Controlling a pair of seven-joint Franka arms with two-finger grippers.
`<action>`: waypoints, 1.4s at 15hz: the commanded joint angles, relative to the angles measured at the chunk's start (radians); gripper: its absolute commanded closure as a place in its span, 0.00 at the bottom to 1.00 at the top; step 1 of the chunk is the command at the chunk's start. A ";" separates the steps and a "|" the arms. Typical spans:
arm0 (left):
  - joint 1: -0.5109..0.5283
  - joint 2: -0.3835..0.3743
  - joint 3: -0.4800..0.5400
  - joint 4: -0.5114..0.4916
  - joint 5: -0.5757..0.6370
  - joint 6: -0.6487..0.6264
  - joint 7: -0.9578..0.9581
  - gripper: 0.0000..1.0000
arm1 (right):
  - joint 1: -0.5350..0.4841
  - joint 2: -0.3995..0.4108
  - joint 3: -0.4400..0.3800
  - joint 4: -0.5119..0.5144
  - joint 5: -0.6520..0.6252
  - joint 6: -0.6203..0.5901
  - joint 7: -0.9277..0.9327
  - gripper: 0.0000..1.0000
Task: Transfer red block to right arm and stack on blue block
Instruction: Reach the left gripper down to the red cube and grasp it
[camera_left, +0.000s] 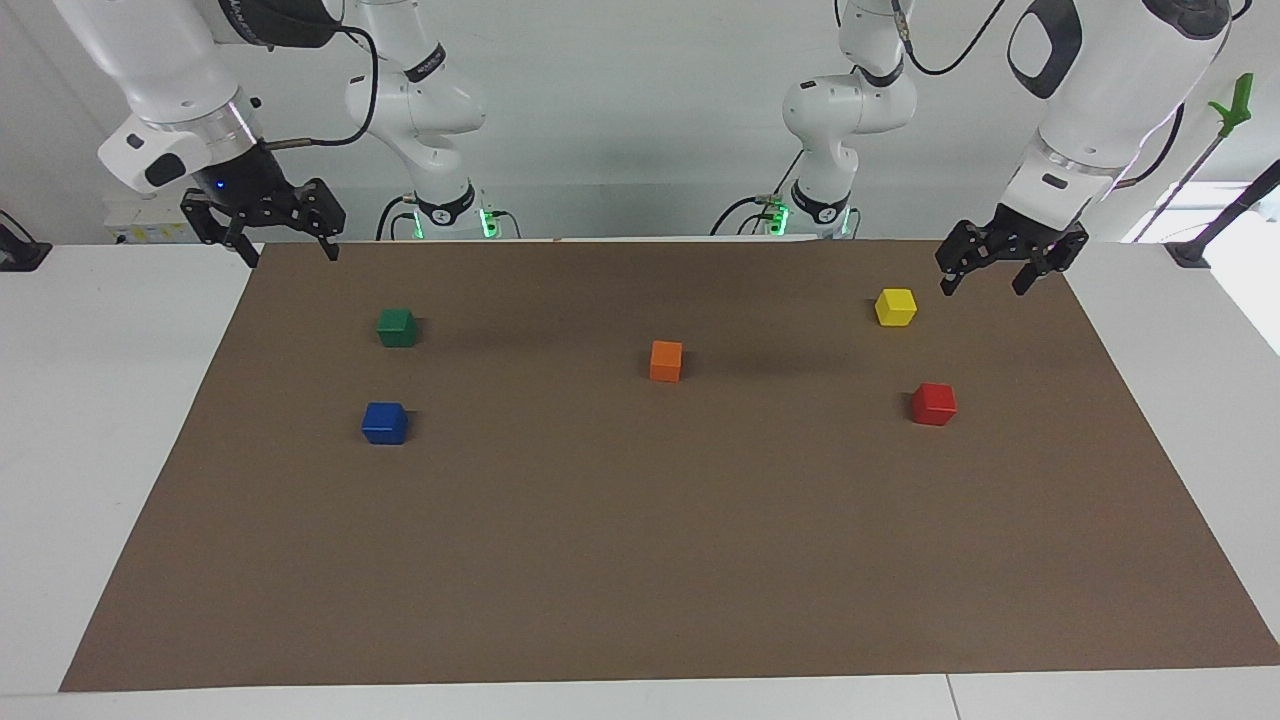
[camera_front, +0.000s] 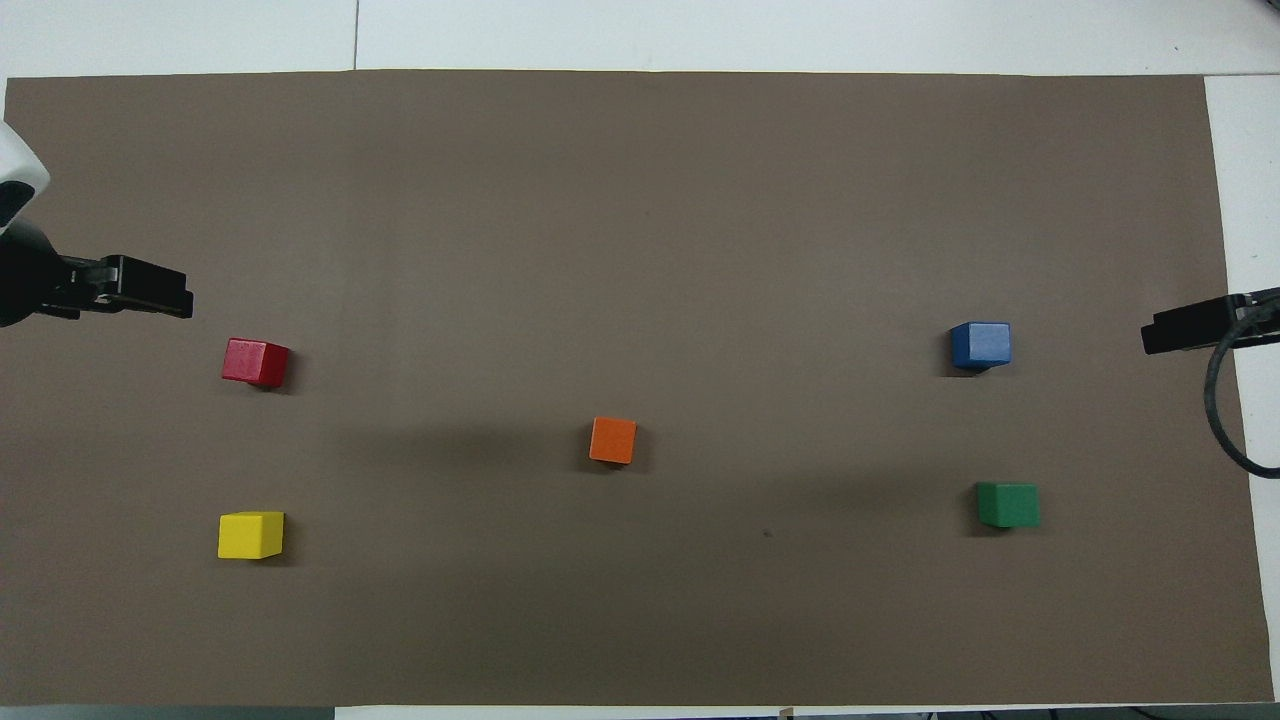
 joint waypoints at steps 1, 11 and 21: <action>-0.002 -0.010 0.006 -0.018 -0.012 0.003 0.005 0.00 | -0.021 -0.029 0.017 -0.035 0.016 0.013 0.010 0.00; 0.005 -0.017 0.043 -0.024 0.004 0.046 -0.064 0.00 | -0.024 -0.030 0.012 -0.035 0.012 0.008 0.005 0.00; 0.028 0.037 0.062 -0.430 0.087 0.466 0.157 0.00 | -0.111 -0.078 0.003 -0.275 0.297 0.140 -0.146 0.00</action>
